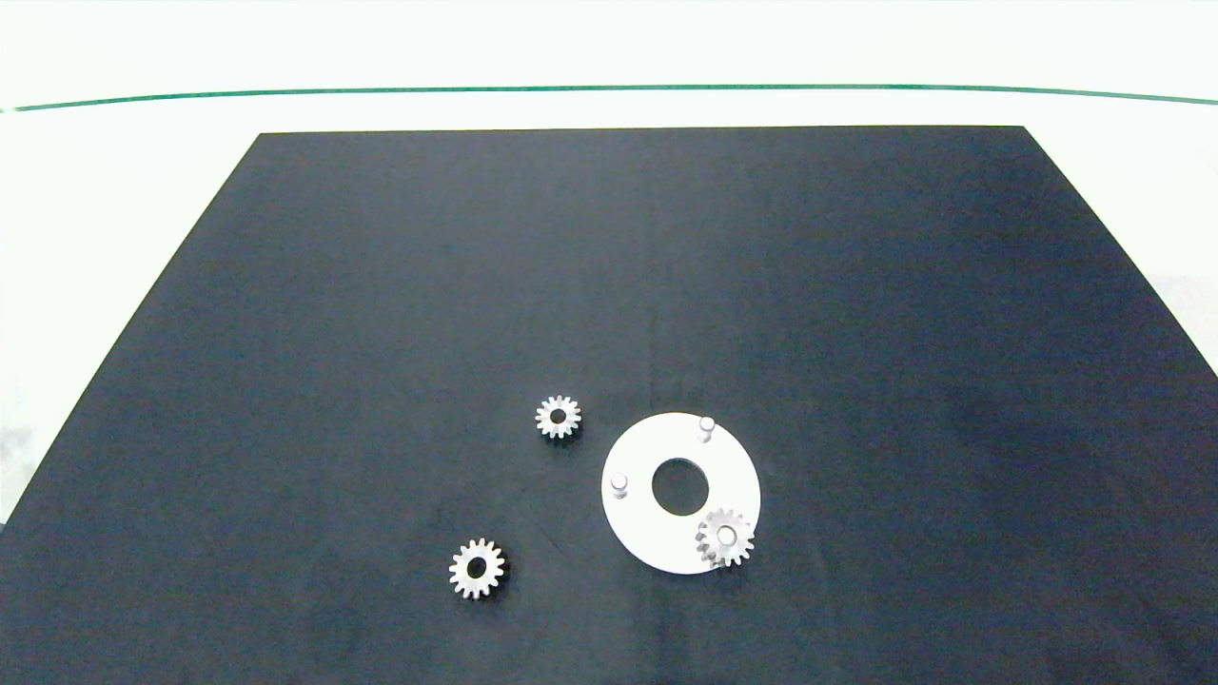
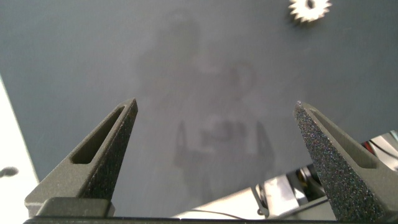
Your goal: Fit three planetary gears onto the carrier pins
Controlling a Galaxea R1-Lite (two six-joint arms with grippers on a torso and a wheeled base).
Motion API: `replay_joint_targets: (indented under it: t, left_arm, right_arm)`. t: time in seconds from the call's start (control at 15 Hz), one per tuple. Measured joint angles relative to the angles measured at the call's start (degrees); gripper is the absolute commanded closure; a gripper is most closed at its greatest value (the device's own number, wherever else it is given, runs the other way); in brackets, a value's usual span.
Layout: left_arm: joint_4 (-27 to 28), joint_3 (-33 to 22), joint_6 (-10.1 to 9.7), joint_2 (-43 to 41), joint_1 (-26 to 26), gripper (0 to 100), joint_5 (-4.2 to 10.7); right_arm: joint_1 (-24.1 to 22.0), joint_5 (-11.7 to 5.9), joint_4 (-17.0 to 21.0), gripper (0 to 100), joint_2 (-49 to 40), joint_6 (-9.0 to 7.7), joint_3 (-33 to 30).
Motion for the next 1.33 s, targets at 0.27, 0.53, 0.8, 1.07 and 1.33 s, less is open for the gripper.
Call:
replay_joint_targets:
  t: [0.27, 0.53, 0.8, 1.07, 1.33]
  left_arm:
    - [-19.9, 4.0, -0.11, 14.6, -9.0, 0, -0.06]
    - [-37.1, 9.7, -1.38, 28.7, -16.4, 0, 0.6]
    - [-41.5, 11.0, -1.66, 36.4, -23.3, 0, 4.68]
    - [-45.6, 10.8, -1.55, 40.7, -27.0, 0, 8.55]
    - [-49.5, 10.9, -1.6, 44.6, -27.1, 0, 9.97]
  right_arm:
    - [-11.2, 0.3, 5.3, 0, -13.3, -0.8, 1.1]
    - [-15.3, 0.33, 8.4, 0, -20.0, -0.79, 1.3]
    - [-18.2, 0.34, 8.5, 0, -23.7, -0.69, 2.4]
    - [-19.6, 0.3, 8.7, 0, -27.3, -0.68, 4.9]
    - [-21.1, 0.37, 8.6, 0, -28.7, -0.68, 5.0]
